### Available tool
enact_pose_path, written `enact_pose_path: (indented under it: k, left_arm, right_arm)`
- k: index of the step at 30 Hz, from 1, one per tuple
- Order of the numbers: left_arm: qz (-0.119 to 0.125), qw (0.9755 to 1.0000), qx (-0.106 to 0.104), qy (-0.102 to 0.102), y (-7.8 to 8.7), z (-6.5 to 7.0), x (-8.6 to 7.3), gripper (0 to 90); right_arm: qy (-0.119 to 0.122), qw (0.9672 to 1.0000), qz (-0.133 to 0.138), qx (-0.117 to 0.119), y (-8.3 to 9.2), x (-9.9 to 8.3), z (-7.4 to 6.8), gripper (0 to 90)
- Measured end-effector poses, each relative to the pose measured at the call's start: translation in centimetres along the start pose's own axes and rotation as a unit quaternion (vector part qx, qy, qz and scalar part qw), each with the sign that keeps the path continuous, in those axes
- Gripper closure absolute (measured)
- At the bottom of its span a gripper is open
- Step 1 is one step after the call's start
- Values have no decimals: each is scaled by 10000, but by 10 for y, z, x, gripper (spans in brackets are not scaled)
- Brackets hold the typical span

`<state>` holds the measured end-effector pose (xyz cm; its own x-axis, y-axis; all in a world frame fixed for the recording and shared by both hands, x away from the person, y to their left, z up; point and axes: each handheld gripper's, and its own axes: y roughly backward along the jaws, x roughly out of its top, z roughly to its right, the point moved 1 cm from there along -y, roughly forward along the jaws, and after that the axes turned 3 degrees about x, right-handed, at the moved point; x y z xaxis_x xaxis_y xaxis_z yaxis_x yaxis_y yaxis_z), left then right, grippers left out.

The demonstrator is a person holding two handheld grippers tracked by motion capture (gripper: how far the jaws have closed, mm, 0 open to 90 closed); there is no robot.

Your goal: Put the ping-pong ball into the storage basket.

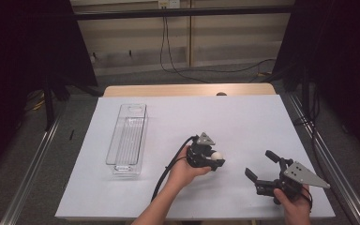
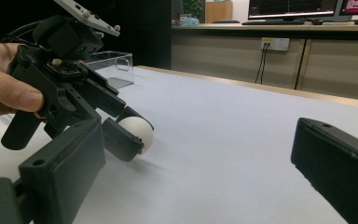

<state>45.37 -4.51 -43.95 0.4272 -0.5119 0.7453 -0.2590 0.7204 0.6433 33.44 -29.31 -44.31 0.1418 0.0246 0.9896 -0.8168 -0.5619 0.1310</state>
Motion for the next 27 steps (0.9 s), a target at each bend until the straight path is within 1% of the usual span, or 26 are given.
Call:
enact_pose_path:
  k: [2, 3, 4, 5, 6, 7, 8, 10, 12, 13, 15, 17, 20, 22, 23, 24, 26, 27]
  left_arm:
    - [36, 10000, -7, -20, 1, -1, 0, 512]
    - [87, 10000, -4, 32, 1, 0, 0, 512]
    - [45, 9999, 127, 21, 2, 0, 0, 512]
    - [-51, 10000, 23, -12, 4, -1, 0, 512]
    - [-9, 10000, 3, 19, 4, -1, 0, 512]
    - [25, 10000, -1, 10, 4, -2, 0, 512]
    - [48, 10000, 3, 33, 4, -2, 0, 512]
    - [3, 10000, 40, 33, 6, -3, -1, 512]
    - [-11, 10000, 29, 45, 7, -3, -1, 512]
    - [46, 10000, 31, 45, 6, -3, -1, 512]
    - [-30, 10000, 39, 6, 8, -4, -2, 512]
    - [-40, 10000, 51, 4, 9, -4, -2, 512]
    - [-56, 10000, 48, 24, 10, -5, -2, 512]
    - [-5, 10000, 52, 48, 10, -5, -3, 512]
    - [-16, 9999, 74, 92, 11, -5, -3, 512]
    - [-10, 10000, 56, 81, 11, -5, -3, 512]
    - [-49, 9999, 96, 55, 13, -6, -3, 512]
    - [-31, 9999, 105, 63, 13, -7, -3, 512]
  right_arm:
    - [1, 10000, -2, 3, 0, 0, 0, 25]
    - [2, 10000, -2, 3, 0, 0, 0, 25]
    - [-3, 10000, -1, 1, 0, 0, 0, 25]
    - [-3, 10000, -17, 16, 0, 0, 0, 25]
    - [-10, 10000, -11, 5, 0, 0, 0, 25]
    - [6, 10000, -10, 12, 0, 0, 0, 25]
    - [3, 10000, -14, 17, 0, 0, 0, 25]
    - [-10, 10000, -3, 8, 0, 0, 0, 25]
    - [-12, 10000, -19, 11, 0, 0, 0, 25]
    - [-15, 10000, -8, 1, 0, 0, 0, 25]
    - [-7, 10000, -6, 6, 0, 0, 0, 25]
    - [-5, 10000, -5, 5, 0, 0, 0, 25]
    - [-5, 10000, -15, 14, 0, 0, 0, 25]
    - [-16, 10000, -13, 10, 0, 0, 0, 25]
    - [-2, 10000, -20, 12, 0, 0, 0, 25]
    - [-17, 10000, -16, 7, 0, 0, 0, 25]
    - [-6, 10000, -20, 12, 0, 0, 0, 25]
    - [-7, 10000, -21, 10, 0, 0, 0, 25]
